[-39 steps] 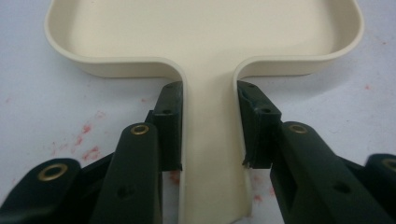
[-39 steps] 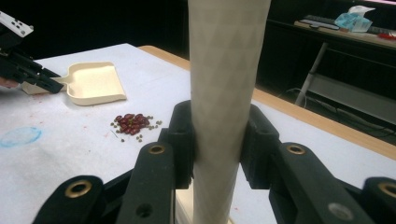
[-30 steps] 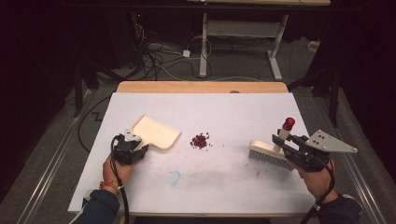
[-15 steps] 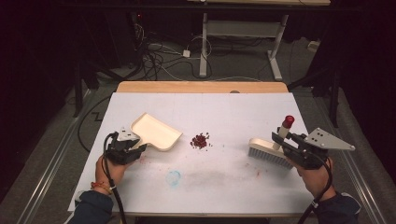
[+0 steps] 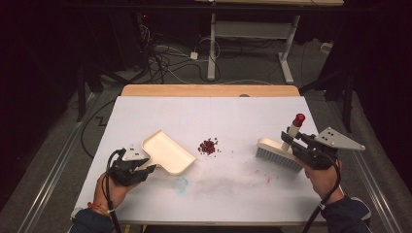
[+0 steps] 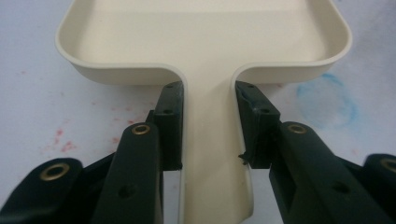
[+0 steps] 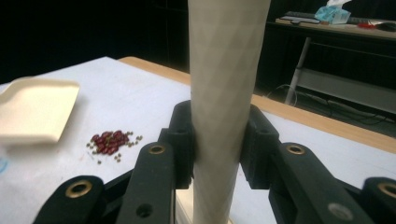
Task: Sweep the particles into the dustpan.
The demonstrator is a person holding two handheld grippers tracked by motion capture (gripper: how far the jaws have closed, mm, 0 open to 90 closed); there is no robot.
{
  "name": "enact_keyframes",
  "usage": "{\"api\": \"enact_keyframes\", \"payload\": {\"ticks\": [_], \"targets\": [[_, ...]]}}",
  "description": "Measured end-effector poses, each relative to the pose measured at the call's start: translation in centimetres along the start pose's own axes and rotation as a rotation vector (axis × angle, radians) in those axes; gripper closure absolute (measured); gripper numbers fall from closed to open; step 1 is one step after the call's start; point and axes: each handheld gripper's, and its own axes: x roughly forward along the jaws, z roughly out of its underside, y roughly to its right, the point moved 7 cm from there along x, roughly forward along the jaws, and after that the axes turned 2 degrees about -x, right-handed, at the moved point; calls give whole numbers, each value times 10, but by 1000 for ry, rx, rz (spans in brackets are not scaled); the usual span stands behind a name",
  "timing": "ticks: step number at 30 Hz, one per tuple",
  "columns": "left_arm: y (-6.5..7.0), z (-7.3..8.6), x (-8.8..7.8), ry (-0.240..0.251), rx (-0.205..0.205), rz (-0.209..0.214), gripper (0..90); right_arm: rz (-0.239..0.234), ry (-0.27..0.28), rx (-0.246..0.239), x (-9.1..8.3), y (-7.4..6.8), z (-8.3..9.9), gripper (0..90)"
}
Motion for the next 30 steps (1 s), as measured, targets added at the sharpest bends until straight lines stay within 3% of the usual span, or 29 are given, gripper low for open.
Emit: {"api": "enact_keyframes", "payload": {"ticks": [7,13,21,25,30], "targets": [[16,9,8,-45,10,38,638,-20,-5,-15,19,-3,-4,699],[19,10,11,-42,-5,30,638,-10,29,12,37,-2,-10,699],[25,9,17,-50,3,29,637,9,38,15,77,-11,-24,699],[29,7,21,-55,14,26,637,48,53,37,101,-16,-32,700],[34,2,26,-54,28,29,638,63,49,45,131,-30,-36,699]]}}
